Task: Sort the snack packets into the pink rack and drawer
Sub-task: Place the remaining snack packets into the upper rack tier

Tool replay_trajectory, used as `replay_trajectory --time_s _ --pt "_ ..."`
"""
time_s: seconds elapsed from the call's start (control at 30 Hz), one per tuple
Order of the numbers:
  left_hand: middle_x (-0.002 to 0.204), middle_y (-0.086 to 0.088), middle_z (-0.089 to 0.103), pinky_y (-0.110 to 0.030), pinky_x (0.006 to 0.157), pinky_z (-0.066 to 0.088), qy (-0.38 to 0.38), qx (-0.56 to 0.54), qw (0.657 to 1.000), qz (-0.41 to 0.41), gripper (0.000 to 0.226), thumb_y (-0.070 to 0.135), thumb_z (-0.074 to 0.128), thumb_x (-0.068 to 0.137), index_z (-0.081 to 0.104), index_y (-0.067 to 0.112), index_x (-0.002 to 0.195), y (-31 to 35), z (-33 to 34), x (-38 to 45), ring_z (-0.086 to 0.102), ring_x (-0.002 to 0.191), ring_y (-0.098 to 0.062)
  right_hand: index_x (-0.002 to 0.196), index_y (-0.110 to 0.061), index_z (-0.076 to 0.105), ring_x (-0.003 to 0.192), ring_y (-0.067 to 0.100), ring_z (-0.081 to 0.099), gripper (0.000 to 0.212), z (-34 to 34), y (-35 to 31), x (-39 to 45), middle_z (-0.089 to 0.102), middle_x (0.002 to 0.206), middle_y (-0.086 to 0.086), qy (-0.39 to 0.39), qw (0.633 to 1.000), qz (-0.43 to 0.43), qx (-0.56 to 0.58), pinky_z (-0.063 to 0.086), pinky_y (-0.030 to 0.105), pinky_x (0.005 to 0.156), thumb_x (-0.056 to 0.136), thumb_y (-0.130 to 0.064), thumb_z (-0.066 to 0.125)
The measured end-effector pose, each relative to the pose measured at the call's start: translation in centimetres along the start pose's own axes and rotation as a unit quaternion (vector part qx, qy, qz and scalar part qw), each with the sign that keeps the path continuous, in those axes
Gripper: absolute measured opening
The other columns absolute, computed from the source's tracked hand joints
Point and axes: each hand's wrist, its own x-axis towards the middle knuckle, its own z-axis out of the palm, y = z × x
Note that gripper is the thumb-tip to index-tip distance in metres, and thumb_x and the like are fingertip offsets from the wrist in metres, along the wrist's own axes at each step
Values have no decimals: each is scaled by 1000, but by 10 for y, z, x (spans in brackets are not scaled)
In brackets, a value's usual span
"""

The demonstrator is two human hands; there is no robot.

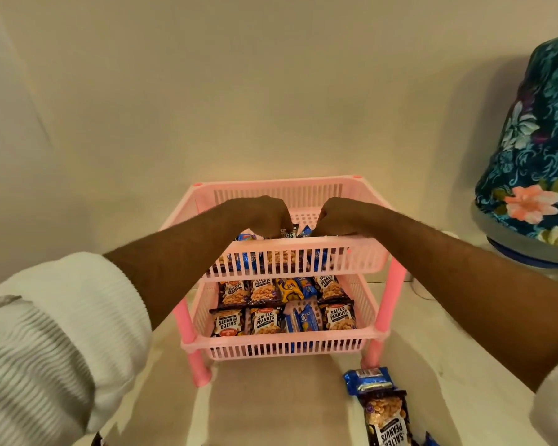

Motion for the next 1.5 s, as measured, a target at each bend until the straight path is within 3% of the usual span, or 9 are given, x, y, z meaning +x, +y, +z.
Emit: replay_trajectory --time_s 0.37,0.6,0.7,0.8,0.93,1.1,1.23,1.37,1.5 --pt "140 -2 57 -27 91 39 -34 -22 999 2 41 9 50 98 58 20 137 1 8 6 54 124 -23 106 -3 70 83 24 75 31 -1 3 -4 76 95 9 -17 999 15 26 62 45 82 81 -21 77" --pt "142 -8 55 -39 107 44 0 -95 995 -14 42 7 54 94 60 16 135 -7 14 8 54 127 -25 110 -2 69 85 24 75 33 -2 3 -11 76 97 9 -27 999 11 38 61 46 85 84 -22 73" --pt "146 -7 51 -37 109 39 22 -109 993 -29 40 18 55 97 57 15 137 -8 14 0 50 131 -25 106 -2 72 82 25 76 35 -3 4 -14 77 94 9 -25 998 11 58 61 47 83 81 -26 78" --pt "144 -5 52 -35 110 37 95 -128 987 -27 47 34 57 97 54 13 138 -3 15 -17 49 132 -23 102 -2 74 90 25 72 40 -3 6 -22 76 101 9 53 998 -2 47 59 42 87 79 -34 82" --pt "137 -3 59 -35 106 40 213 -155 965 4 41 35 57 96 58 16 133 10 28 -46 54 125 -22 102 -13 71 93 20 68 33 -1 4 -46 73 106 3 218 974 -58 6 54 33 82 82 -38 77" --pt "130 4 61 -32 108 37 390 -154 907 37 31 34 57 94 61 25 123 36 65 -87 50 128 -20 100 -21 65 85 14 65 23 38 6 -85 69 89 -7 387 904 -172 60 55 37 80 82 -35 68" --pt "123 1 63 -27 106 30 461 -168 869 64 26 25 57 90 64 21 115 61 112 -123 44 132 -21 98 -15 65 93 16 61 17 83 21 -126 66 98 -1 452 841 -275 113 50 35 82 84 -24 65" --pt "108 -4 68 -36 96 42 459 -169 870 70 18 18 59 92 68 11 105 71 179 -145 56 110 -25 92 -14 64 90 18 59 11 139 48 -157 63 94 0 398 865 -279 127 47 32 78 83 -18 68" --pt "111 -5 69 -44 94 49 346 -245 905 -11 25 21 62 88 66 11 112 60 264 -159 63 106 -27 101 -18 64 84 13 58 21 204 96 -179 63 95 -3 207 951 -213 82 53 37 77 83 -26 72"
